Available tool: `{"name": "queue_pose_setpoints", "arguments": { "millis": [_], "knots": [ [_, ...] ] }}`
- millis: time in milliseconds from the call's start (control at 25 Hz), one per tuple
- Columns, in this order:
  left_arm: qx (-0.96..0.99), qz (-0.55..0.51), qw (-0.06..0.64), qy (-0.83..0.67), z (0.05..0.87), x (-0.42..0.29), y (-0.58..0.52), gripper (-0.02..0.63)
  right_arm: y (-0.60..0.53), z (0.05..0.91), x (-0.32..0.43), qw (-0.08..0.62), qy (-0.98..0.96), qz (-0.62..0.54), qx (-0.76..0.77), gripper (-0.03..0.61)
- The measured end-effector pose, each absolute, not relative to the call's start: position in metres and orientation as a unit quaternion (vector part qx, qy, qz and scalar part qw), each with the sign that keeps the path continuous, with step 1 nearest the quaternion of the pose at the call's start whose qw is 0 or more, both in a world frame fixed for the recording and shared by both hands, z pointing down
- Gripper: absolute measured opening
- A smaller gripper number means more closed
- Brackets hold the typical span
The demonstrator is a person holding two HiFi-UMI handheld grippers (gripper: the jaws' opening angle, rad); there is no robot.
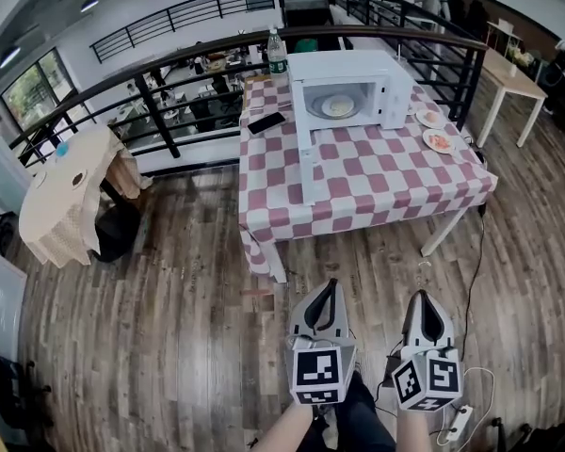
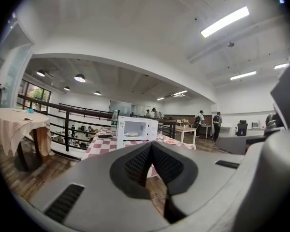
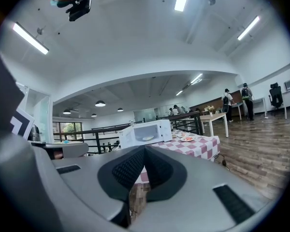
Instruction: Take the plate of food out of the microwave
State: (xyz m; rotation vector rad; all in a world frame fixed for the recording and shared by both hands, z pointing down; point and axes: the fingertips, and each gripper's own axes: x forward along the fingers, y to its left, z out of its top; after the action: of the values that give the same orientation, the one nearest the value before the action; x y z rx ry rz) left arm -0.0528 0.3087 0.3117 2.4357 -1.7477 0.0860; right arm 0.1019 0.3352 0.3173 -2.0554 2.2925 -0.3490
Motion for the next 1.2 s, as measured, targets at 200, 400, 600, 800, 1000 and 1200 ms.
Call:
{"name": "queue_pose_setpoints", "arguments": {
  "millis": [200, 400, 600, 800, 1000, 1200],
  "knots": [
    [0.802, 0.023, 0.072, -0.593, 0.306, -0.039, 0.272, 0.009, 0.296, 0.312, 0.117, 0.017, 0.749, -0.11, -0.653, -0.005],
    [0.795, 0.021, 0.068, -0.603, 0.299, -0.022, 0.237, 0.009, 0.257, 0.303, 0.132, 0.025, 0.759, -0.111, -0.641, -0.005],
    [0.787, 0.02, 0.064, -0.613, 0.297, -0.007, 0.203, 0.009, 0.219, 0.3, 0.143, 0.028, 0.771, -0.108, -0.627, -0.005],
    [0.779, 0.015, 0.067, -0.623, 0.299, 0.008, 0.178, 0.009, 0.191, 0.305, 0.155, 0.025, 0.78, -0.11, -0.615, -0.005],
    [0.776, 0.019, 0.069, -0.626, 0.302, 0.018, 0.161, 0.009, 0.169, 0.309, 0.164, 0.028, 0.783, -0.117, -0.611, -0.005],
    [0.766, 0.024, 0.069, -0.639, 0.305, 0.012, 0.153, 0.009, 0.157, 0.308, 0.164, 0.037, 0.788, -0.122, -0.603, -0.005]
  ]
}}
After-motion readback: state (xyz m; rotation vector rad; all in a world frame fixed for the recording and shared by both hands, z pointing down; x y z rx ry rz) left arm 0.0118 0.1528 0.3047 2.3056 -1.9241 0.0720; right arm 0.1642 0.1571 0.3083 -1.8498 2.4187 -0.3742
